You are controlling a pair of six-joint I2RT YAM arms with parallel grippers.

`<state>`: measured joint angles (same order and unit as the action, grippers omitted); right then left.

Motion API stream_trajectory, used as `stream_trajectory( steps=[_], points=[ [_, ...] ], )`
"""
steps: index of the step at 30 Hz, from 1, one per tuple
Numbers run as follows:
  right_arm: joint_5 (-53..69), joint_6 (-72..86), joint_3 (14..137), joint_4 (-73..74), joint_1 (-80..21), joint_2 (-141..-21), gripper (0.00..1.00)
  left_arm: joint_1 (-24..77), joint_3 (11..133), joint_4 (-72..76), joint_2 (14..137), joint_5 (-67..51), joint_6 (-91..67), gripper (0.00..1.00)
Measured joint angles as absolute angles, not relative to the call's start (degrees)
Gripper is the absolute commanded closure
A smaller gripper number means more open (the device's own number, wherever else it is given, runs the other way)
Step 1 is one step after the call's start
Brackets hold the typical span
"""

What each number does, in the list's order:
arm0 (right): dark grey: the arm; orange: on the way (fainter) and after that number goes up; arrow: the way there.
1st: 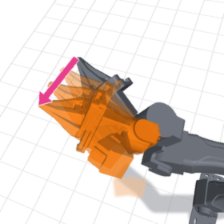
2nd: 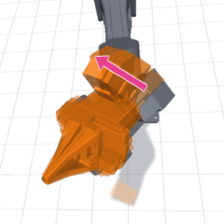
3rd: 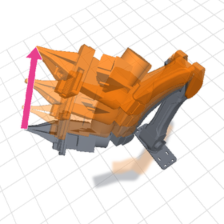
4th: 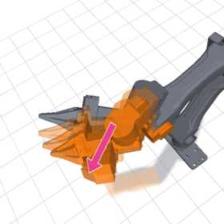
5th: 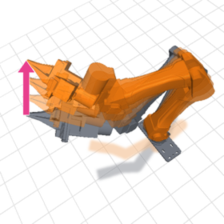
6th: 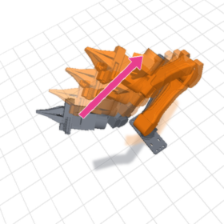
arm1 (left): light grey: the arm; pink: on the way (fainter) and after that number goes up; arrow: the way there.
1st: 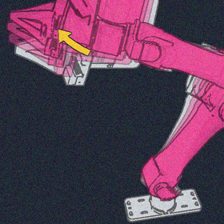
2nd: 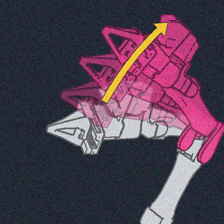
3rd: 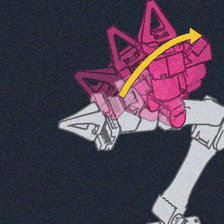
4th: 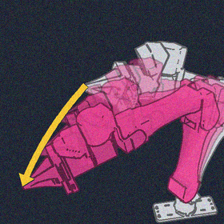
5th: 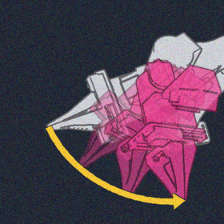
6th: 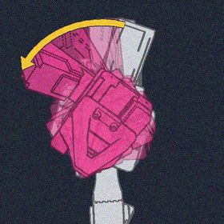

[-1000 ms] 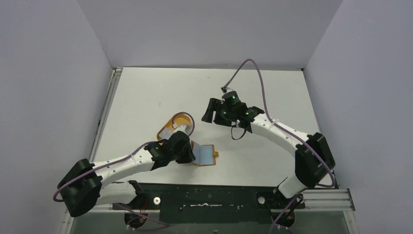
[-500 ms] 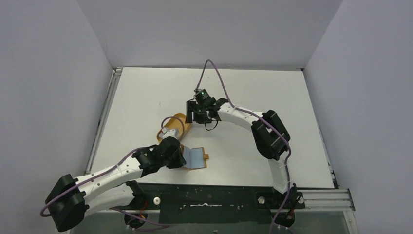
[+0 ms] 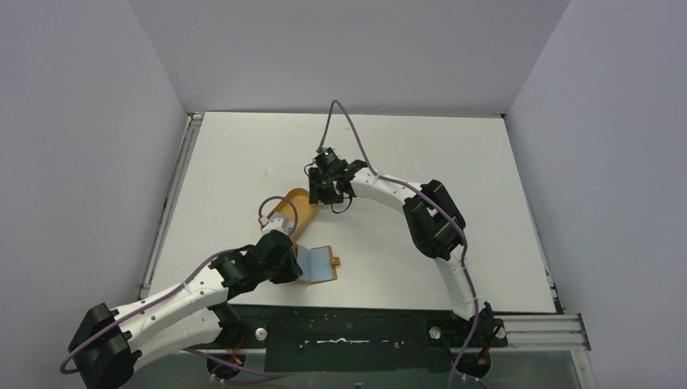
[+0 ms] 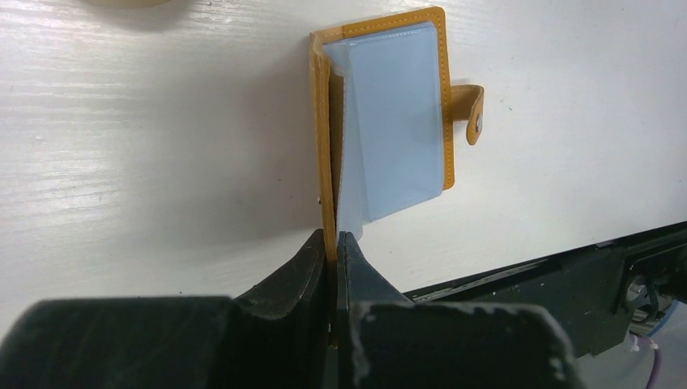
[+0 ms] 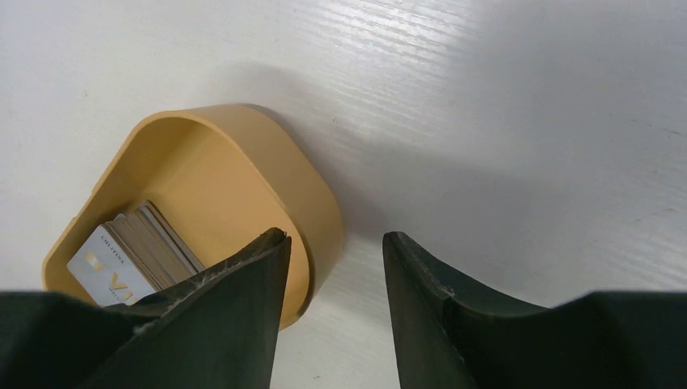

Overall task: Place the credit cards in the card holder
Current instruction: Move the storage box to the center of the board.

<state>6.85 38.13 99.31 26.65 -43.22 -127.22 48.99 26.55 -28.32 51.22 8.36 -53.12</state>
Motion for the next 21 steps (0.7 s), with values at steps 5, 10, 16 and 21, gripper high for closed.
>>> stream_trajectory(
  steps=[5, 10, 16, 21],
  points=[
    [4.7, 37.9, 100.4, 28.9, -43.0, -127.7, 0.68, 48.9, 26.5, -28.5, 51.2, 8.4, -53.2, 1.00],
    [2.5, 38.2, 97.8, 27.7, -42.6, -126.4, 0.73, 48.9, 26.5, -28.4, 51.7, 8.4, -53.2, 1.00],
    [-1.2, 40.2, 85.6, 26.6, -39.3, -118.3, 0.74, 48.9, 26.5, -26.4, 54.5, 8.3, -53.1, 1.00],
    [-4.6, 41.7, 75.7, 26.3, -36.3, -111.2, 0.74, 48.6, 26.9, -23.9, 58.1, 7.8, -52.8, 1.00]
  ],
)
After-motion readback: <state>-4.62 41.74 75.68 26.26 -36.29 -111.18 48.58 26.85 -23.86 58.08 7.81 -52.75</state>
